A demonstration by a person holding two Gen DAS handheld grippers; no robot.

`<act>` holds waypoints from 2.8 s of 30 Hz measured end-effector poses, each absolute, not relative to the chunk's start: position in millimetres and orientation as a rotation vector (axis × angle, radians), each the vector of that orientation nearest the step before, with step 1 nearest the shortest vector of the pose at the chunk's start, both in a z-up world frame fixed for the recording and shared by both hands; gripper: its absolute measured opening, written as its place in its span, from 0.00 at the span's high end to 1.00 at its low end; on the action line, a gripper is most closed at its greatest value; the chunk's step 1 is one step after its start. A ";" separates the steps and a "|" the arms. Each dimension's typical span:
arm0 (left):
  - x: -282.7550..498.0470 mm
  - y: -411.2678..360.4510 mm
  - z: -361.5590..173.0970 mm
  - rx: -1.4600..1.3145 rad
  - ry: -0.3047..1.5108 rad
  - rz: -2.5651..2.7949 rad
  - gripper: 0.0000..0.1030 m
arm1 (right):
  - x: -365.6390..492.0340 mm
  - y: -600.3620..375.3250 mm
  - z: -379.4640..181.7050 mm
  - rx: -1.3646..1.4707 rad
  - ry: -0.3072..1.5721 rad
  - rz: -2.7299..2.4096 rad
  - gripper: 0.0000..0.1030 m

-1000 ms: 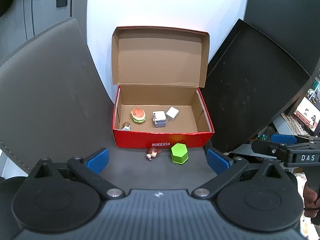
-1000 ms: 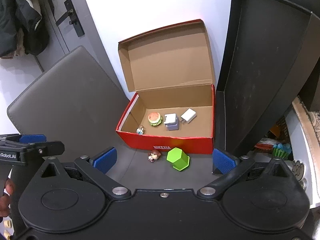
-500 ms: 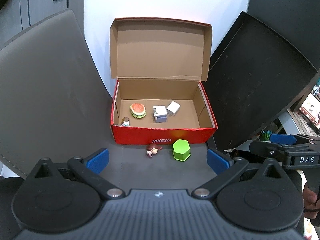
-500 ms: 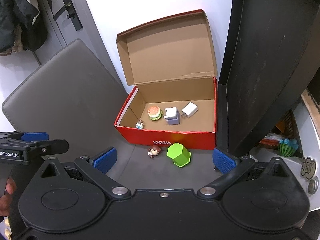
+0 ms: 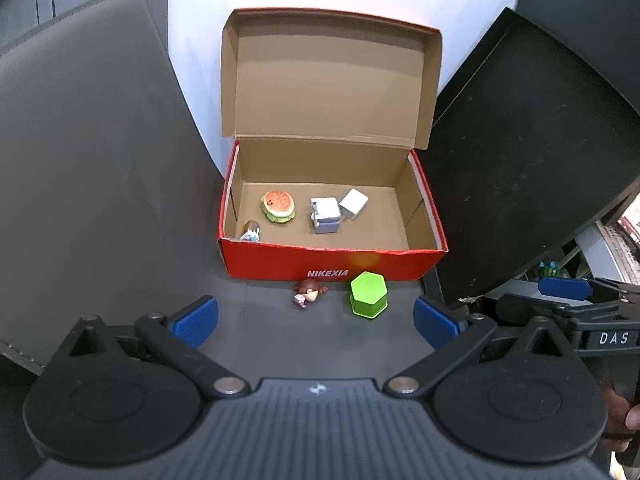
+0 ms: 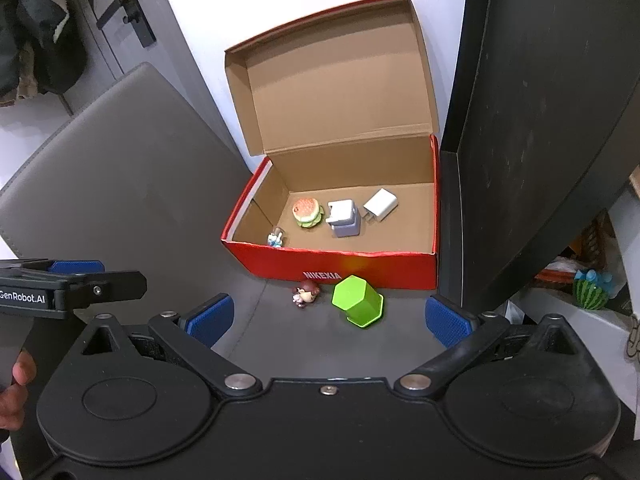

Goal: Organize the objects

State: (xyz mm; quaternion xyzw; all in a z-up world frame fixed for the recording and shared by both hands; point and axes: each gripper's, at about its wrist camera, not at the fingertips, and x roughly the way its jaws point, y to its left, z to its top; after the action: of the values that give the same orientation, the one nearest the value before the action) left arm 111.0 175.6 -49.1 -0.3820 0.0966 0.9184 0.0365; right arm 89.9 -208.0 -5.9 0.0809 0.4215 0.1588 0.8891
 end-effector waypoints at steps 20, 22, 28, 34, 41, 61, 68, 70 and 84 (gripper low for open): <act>66.6 173.8 -82.1 -1.274 0.260 2.837 0.00 | 116.2 -198.4 -42.4 0.145 0.909 0.335 0.00; 61.2 173.2 -86.2 -1.285 0.261 2.839 0.00 | 119.3 -197.3 -46.9 0.146 0.914 0.336 0.00; 46.4 171.2 -97.3 -1.305 0.249 2.842 0.00 | 130.2 -194.4 -60.5 0.143 0.926 0.329 0.00; 31.2 171.6 -109.1 -1.338 0.256 2.840 0.00 | 140.7 -190.8 -73.4 0.135 0.933 0.331 0.00; 15.5 170.9 -122.9 -1.371 0.240 2.842 0.01 | 151.0 -188.4 -89.0 0.128 0.936 0.329 0.01; -19.9 162.3 -171.4 -1.380 0.213 2.853 0.03 | 171.1 -183.8 -141.9 0.123 0.916 0.332 0.13; -27.6 157.0 -190.0 -1.376 0.228 2.838 0.06 | 172.3 -180.8 -154.9 0.118 0.910 0.332 0.17; -30.1 155.3 -196.6 -1.390 0.228 2.834 0.08 | 172.3 -179.7 -158.2 0.123 0.913 0.336 0.18; -51.5 146.6 -232.9 -1.453 0.148 2.846 0.36 | 173.6 -171.5 -176.0 0.083 0.926 0.326 0.21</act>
State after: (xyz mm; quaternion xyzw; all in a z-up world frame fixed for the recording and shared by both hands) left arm -51.5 146.6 -232.9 -0.4540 0.0461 0.8893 -0.0288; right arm 173.6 -171.5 -176.0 0.0400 0.4443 0.1567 0.8812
